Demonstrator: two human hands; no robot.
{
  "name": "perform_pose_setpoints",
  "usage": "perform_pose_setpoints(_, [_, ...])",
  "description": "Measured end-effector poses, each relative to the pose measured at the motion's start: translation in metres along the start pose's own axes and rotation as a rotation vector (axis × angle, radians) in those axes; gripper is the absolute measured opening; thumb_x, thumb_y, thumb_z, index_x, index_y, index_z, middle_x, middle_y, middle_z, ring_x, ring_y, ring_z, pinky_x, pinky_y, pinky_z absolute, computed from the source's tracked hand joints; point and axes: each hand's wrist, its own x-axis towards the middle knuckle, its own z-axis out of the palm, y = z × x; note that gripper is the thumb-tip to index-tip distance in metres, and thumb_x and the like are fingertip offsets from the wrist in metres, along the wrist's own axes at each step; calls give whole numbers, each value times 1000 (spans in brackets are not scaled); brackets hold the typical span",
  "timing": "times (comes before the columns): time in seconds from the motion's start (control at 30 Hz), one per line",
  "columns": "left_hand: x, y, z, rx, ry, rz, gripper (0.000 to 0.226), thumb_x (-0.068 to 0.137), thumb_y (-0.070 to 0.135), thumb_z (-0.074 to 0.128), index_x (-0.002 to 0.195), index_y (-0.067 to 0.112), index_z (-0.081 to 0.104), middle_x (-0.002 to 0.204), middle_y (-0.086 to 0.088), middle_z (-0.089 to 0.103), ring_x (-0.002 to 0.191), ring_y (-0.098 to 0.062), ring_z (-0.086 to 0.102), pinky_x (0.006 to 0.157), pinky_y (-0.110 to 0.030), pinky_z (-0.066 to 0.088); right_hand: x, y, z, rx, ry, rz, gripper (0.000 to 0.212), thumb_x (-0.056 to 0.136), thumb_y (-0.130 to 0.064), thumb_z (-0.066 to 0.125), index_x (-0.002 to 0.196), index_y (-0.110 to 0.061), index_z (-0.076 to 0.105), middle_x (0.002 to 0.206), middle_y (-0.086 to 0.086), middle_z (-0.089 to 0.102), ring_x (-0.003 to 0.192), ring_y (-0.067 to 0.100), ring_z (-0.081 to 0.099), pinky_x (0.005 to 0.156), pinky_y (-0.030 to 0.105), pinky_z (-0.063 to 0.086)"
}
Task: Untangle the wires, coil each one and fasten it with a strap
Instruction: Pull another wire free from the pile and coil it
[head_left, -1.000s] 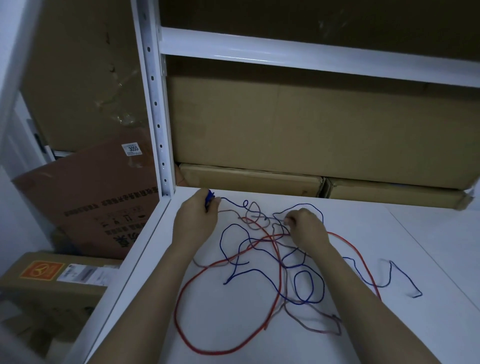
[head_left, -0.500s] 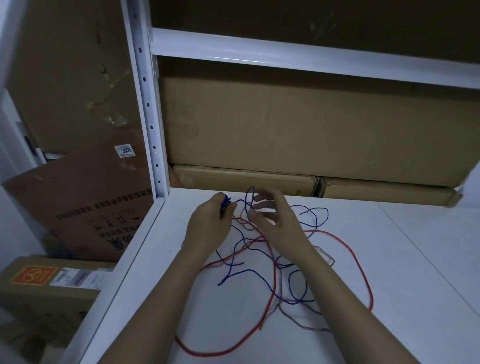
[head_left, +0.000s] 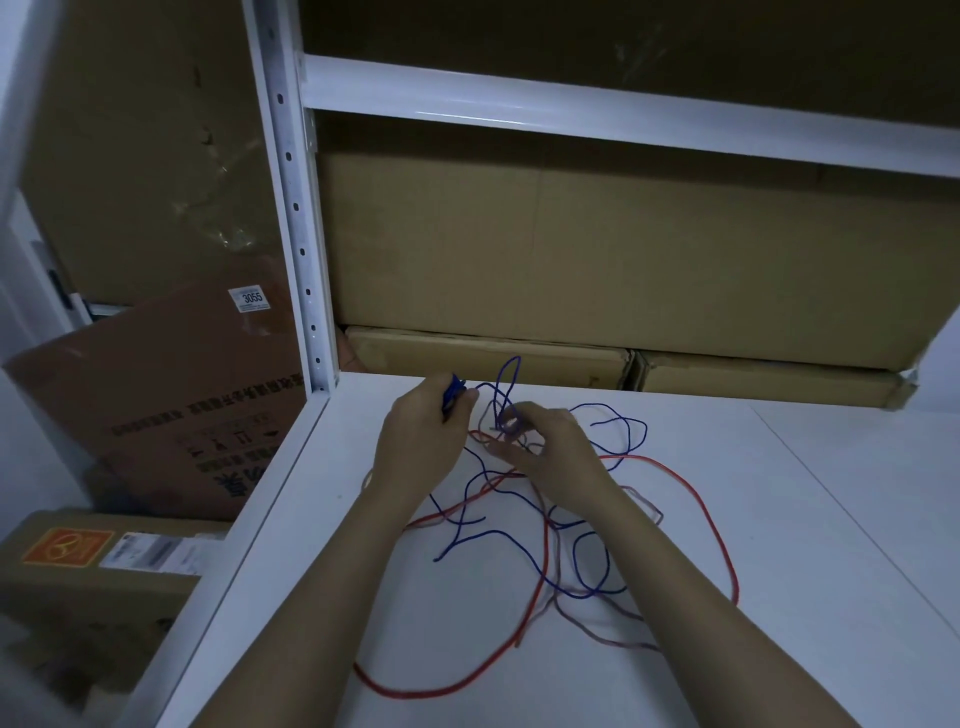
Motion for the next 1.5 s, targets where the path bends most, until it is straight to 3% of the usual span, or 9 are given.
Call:
perform_pose_setpoints(0.23, [-1,0,3,-48,37,-19,43,96,23,56,63,21,29,54,2,30,52,-10,36,49,-17,29,-10,-6,-11,53,27,-106,12,93,-20,61,82,-26,62,73,-15,62,72,-4,57,62,14,41])
perform_pose_setpoints(0.37, [-1,-4,0,-38,38,-24,43,96,23,55,63,23,28,53,4,30,51,-7,38,49,-16,30,-16,-9,-32,426,394,-57,29,94,-13,56,78,-36,63,64,-6,63,52,10,55,48,19,42])
perform_pose_setpoints(0.53, [-7,4,6,-70,-102,92,41,95,23,59,64,23,31,53,7,30,51,-8,36,51,-18,30,27,-27,-62,281,657,43,20,93,-23,59,74,-26,62,55,-6,63,52,12,60,54,23,48])
perform_pose_setpoints(0.7, [-11,15,5,-193,-65,140,40,94,17,60,64,26,34,53,7,30,50,-6,35,50,-14,30,56,-20,-61,-266,122,-78,20,96,-20,53,101,-22,73,100,11,70,94,26,61,76,36,50])
perform_pose_setpoints(0.83, [-7,14,-2,-171,4,139,43,94,15,58,63,26,31,54,5,28,51,-10,32,50,-17,28,42,-1,-42,-201,-405,30,28,96,-12,55,121,-16,66,112,4,69,100,18,64,84,26,49])
perform_pose_setpoints(1.03, [-6,3,1,-120,-53,107,41,94,17,58,64,26,31,53,6,28,51,-7,36,50,-16,28,17,-6,-30,281,130,-18,29,93,-2,51,108,-20,68,107,-6,69,97,4,61,77,13,46])
perform_pose_setpoints(1.2, [-5,5,5,-108,-63,126,40,93,15,59,65,30,35,52,7,31,51,-6,38,49,-16,29,17,-29,-26,378,33,-17,6,90,-25,65,88,-30,64,84,-15,72,84,-1,65,71,11,48])
perform_pose_setpoints(1.37, [-3,-2,5,-12,-40,99,33,95,20,57,69,20,37,52,5,31,48,-13,32,48,-23,24,22,-27,-32,362,-29,122,26,100,-9,43,85,-22,59,74,0,69,85,18,71,84,36,57])
perform_pose_setpoints(1.5, [-2,-8,2,38,35,62,25,96,19,55,75,13,42,52,4,34,47,-11,33,49,-18,30,24,-26,-37,663,0,260,38,97,7,27,83,-10,59,60,2,49,49,8,54,59,19,53])
